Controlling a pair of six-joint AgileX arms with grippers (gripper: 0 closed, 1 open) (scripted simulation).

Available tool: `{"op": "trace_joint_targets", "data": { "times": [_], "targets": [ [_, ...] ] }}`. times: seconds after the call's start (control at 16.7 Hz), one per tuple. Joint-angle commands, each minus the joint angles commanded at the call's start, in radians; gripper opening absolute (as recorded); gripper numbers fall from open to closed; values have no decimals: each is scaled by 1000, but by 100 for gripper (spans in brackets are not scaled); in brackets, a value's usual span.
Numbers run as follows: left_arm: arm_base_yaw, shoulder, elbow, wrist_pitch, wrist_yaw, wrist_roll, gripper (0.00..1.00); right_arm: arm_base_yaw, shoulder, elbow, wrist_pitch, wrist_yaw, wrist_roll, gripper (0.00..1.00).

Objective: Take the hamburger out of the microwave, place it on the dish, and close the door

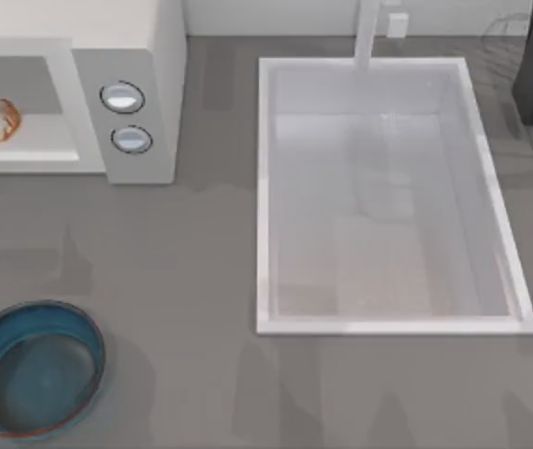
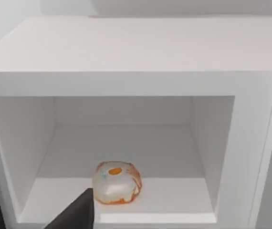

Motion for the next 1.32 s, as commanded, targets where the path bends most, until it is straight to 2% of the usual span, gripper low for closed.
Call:
{"op": "trace_joint_targets", "data": {
  "times": [0.84,1.08,1.32],
  "targets": [
    [79,1393,575,618,98,39,100,0,0,0,0,0,0,100],
    [96,1691,701,752,118,45,100,0,0,0,0,0,0,100],
    [106,1867,777,831,129,49,100,0,0,0,0,0,0,100]
  ]
}}
